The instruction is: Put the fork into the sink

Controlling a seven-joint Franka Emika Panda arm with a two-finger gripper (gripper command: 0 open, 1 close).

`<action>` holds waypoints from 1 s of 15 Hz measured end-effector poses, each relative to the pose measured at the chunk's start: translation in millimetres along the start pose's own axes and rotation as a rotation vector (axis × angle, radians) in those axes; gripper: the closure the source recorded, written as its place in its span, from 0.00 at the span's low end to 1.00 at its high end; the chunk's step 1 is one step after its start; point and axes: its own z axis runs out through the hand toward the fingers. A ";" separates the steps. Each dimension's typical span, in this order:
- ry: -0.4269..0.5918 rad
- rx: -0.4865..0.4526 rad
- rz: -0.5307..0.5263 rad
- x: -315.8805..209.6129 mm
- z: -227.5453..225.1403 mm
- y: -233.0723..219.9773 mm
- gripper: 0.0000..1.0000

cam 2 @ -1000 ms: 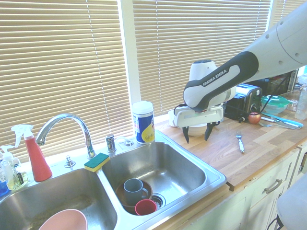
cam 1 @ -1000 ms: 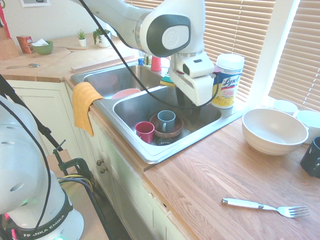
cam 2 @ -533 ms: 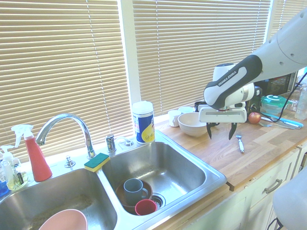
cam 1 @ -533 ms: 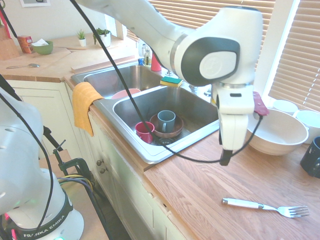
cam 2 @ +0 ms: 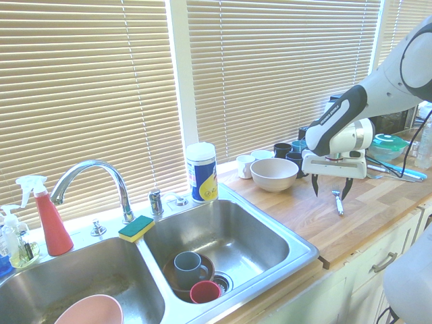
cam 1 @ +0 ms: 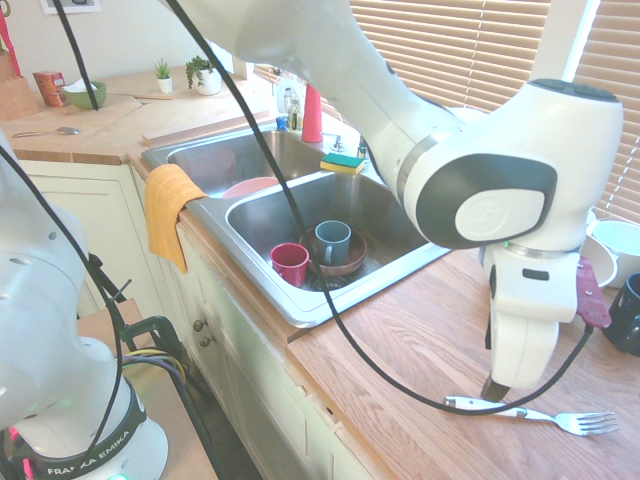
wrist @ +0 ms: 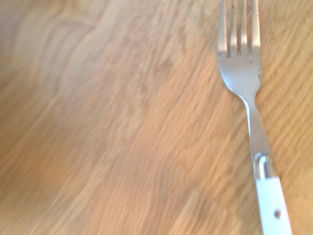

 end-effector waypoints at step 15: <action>-0.027 -0.020 -0.002 5.3 22.3 4.0 1.00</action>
